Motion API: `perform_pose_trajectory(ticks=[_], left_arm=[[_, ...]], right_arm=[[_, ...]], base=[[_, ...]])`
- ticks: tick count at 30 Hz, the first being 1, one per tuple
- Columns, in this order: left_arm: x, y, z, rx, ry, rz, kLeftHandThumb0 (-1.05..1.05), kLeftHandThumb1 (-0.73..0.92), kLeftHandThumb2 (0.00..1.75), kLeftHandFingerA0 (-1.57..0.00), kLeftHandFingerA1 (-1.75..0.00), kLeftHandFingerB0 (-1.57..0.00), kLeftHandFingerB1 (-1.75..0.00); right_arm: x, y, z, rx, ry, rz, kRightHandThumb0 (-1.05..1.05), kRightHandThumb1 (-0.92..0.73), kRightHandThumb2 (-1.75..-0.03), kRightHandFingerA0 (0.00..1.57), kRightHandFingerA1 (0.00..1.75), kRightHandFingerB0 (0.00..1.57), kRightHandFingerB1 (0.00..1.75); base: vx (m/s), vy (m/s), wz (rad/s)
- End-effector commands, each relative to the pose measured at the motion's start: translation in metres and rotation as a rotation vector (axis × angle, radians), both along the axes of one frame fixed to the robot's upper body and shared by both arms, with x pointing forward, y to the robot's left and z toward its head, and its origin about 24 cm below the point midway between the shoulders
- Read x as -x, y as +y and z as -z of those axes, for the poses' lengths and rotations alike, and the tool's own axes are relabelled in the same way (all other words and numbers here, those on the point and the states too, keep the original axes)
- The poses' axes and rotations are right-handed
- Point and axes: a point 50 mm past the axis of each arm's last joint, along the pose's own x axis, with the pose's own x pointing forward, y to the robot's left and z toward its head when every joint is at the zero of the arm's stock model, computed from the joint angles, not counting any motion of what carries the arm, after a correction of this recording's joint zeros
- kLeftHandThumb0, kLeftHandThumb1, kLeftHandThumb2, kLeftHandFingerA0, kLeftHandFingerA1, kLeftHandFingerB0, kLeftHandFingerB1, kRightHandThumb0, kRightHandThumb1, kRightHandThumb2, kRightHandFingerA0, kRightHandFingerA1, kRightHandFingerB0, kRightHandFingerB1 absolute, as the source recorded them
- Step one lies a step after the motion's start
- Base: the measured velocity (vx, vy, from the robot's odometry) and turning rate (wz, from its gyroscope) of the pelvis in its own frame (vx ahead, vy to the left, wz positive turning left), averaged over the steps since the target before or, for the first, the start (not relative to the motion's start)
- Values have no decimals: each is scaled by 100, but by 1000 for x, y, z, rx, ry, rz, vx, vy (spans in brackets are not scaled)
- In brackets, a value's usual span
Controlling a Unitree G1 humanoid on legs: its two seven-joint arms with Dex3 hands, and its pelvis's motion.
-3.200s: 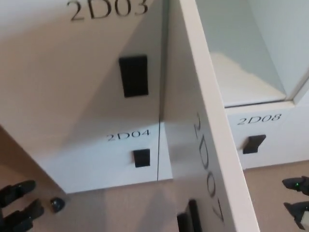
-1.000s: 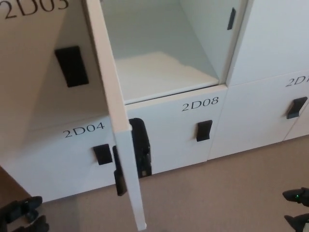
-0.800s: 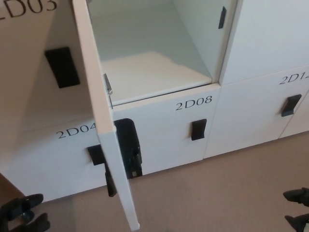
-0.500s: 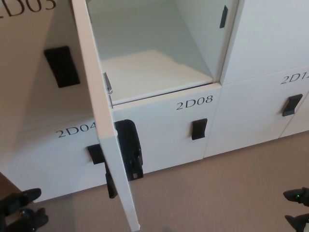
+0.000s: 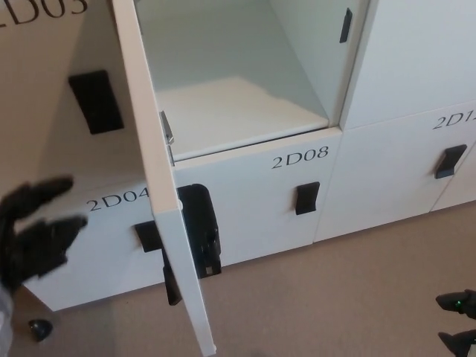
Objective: The robot walks towards an open cabinet and lifts its left hand to push the door towards the right to close it.
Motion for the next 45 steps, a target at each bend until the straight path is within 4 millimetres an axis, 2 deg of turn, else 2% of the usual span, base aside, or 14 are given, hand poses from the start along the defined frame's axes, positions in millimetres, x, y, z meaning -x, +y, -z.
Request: perform_pose_trajectory(ticks=[1, 3, 6, 9, 10, 20, 24, 25, 33, 38, 41, 42, 44, 45], left_arm=[[-46, -31, -54, -25, -37, 89, -24, 66, 59, -67, -50, -54, -45], [-49, -33, -57, -30, -42, 96, -24, 66, 59, -67, -50, -54, -45], [-71, -57, -72, -30, -65, 153, -31, 63, 57, -73, -47, -59, -43], [-72, -59, -73, -26, -66, 157, -31, 63, 57, -73, -47, -59, -43], [-80, -72, -76, -38, -60, 180, -36, 61, 60, -71, -47, -58, -43], [-110, -128, -97, -5, -67, 254, -33, 64, 59, -75, -46, -60, -43], [-114, -148, -99, -30, -46, 283, -34, 63, 59, -76, -47, -60, -43], [-115, -159, -99, -63, -44, 313, -36, 62, 59, -80, -46, -66, -43], [-111, -216, -102, -198, -61, 473, -34, 63, 59, -79, -46, -61, -42], [-107, -250, -112, -306, -96, 614, -44, 61, 59, -78, -51, -66, -42], [-113, -255, -120, -355, -94, 632, -44, 61, 59, -74, -56, -60, -41], [-118, -252, -123, -382, -88, 624, -47, 60, 59, -63, -58, -54, -41], [-121, -249, -125, -399, -84, 618, -47, 60, 59, -63, -58, -54, -41], [-128, -241, -129, -426, -64, 592, -45, 60, 58, -49, -43, -46, -38]], right_arm=[[2, -2, 0, -1, -13, 30, -24, -69, -60, 66, 48, 49, 39], [2, -2, 0, -2, -14, 31, -24, -69, -60, 66, 48, 49, 39], [3, -1, 1, 1, -16, 27, -24, -70, -60, 67, 49, 49, 40], [3, -1, 1, 1, -17, 26, -24, -70, -60, 67, 49, 49, 40], [4, -1, 1, 5, -15, 22, -24, -70, -60, 66, 48, 48, 39], [-6, 4, -6, -3, -60, -10, -23, -71, -60, 65, 49, 48, 40], [-9, 7, -9, -2, -75, -27, -23, -71, -60, 65, 48, 48, 40], [-10, 9, -10, 4, -78, -35, -23, -71, -60, 65, 48, 48, 40], [-15, 14, -14, -6, -109, -44, -23, -71, -60, 64, 49, 47, 41], [-16, 19, -16, -19, -121, -53, -24, -71, -61, 65, 50, 47, 41], [-16, 21, -16, -18, -125, -61, -25, -71, -60, 66, 51, 48, 41], [-16, 23, -16, -17, -126, -67, -25, -71, -60, 65, 50, 48, 41], [-15, 24, -16, -17, -127, -71, -25, -71, -60, 65, 50, 48, 41], [-14, 26, -16, -21, -130, -72, -24, -71, -60, 65, 50, 47, 41]], base=[[0, 0, 0], [0, 0, 0], [0, 0, 0], [0, 0, 0], [0, 0, 0], [-34, -7, 6], [-56, -7, 13], [-58, -6, 11], [0, 0, -1], [0, 0, 0], [0, 0, 0], [0, 0, 0], [0, 0, 0], [0, 0, 0]])
